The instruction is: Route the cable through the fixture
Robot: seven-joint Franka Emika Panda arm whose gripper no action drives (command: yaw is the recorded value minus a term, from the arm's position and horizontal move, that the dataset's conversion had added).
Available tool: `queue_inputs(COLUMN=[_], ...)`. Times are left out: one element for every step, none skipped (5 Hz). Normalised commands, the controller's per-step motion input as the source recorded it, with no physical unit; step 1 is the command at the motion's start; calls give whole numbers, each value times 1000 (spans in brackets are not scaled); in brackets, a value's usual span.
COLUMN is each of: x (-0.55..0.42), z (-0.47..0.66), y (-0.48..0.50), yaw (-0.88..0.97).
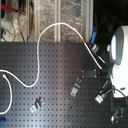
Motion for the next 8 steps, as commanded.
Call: queue_inputs(x=[-24, -8, -2, 16, 14, -13, -139, -58], z=[131, 159, 97, 2, -44, -121, -136, 0], y=[401, 297, 1, -119, -105, -188, -247, -20], yaw=[0, 0, 0, 43, 40, 66, 3, 0])
